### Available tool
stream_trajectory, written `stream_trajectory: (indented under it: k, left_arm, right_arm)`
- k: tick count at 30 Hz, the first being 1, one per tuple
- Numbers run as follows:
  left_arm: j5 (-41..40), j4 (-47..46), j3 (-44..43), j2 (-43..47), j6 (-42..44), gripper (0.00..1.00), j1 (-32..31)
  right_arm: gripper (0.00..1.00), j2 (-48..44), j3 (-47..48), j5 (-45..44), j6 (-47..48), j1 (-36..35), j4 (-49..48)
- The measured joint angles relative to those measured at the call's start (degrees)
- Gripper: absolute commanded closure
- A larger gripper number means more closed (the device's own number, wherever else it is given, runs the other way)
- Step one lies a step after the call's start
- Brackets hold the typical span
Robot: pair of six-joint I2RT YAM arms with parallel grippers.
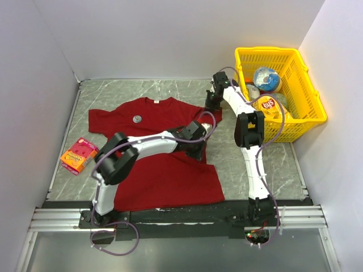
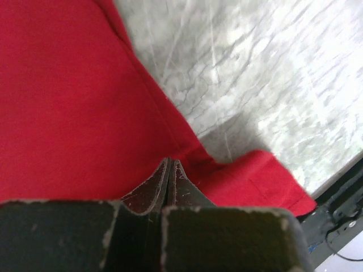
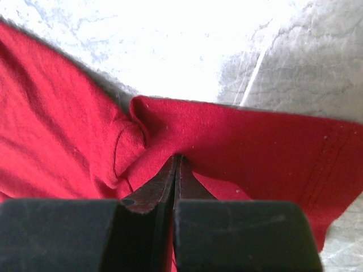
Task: Pin the brooch onto the clothing
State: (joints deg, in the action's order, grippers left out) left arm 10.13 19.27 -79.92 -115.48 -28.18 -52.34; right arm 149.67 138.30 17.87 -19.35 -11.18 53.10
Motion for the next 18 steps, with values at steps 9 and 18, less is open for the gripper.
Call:
stream_trajectory:
  k: [9, 18]
  left_arm:
    - [-3.76, -3.04, 0.33, 18.47, -0.92, 0.95, 9.77]
    - [-3.76, -1.33, -4.50, 12.63, -1.73, 0.99, 36.72]
  right_arm:
    - [1.00, -6.62, -6.49, -1.97, 2.25, -0.94, -3.34]
    - [1.00, -6.69, -0.28, -1.14, 0.98, -5.66, -6.47]
